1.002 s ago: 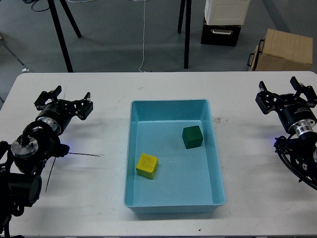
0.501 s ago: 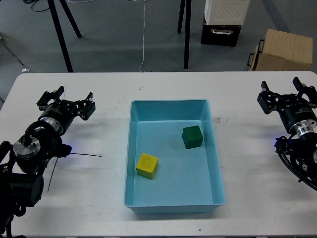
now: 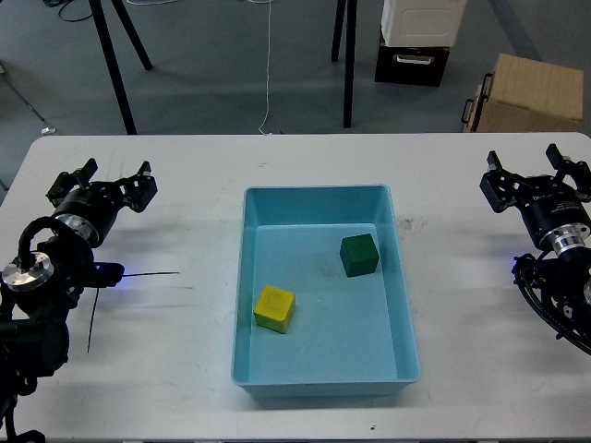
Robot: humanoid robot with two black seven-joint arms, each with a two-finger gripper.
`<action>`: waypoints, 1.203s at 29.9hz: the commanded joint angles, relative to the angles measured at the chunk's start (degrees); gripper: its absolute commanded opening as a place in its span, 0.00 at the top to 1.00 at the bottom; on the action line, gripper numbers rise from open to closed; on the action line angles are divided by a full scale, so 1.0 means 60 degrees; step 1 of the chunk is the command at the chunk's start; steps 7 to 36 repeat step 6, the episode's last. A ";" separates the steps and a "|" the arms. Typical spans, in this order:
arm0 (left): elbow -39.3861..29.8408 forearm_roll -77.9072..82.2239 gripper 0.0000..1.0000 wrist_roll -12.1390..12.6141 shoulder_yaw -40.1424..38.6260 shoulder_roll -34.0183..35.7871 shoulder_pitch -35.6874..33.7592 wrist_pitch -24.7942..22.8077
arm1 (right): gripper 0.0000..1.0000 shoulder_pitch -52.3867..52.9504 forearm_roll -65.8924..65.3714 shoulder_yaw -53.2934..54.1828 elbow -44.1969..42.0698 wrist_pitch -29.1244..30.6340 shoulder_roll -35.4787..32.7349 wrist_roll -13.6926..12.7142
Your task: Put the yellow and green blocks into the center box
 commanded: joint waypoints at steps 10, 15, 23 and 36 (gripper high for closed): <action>-0.0029 -0.0037 0.00 -0.0079 -0.0140 0.0004 0.0034 -0.0024 | 0.01 0.0042 0.0000 -0.0065 0.0007 0.0013 0.0001 -0.0039; -0.0029 -0.0037 0.00 -0.0079 -0.0140 0.0004 0.0034 -0.0024 | 0.01 0.0042 0.0000 -0.0065 0.0007 0.0013 0.0001 -0.0039; -0.0029 -0.0037 0.00 -0.0079 -0.0140 0.0004 0.0034 -0.0024 | 0.01 0.0042 0.0000 -0.0065 0.0007 0.0013 0.0001 -0.0039; -0.0029 -0.0037 0.00 -0.0079 -0.0140 0.0004 0.0034 -0.0024 | 0.01 0.0042 0.0000 -0.0065 0.0007 0.0013 0.0001 -0.0039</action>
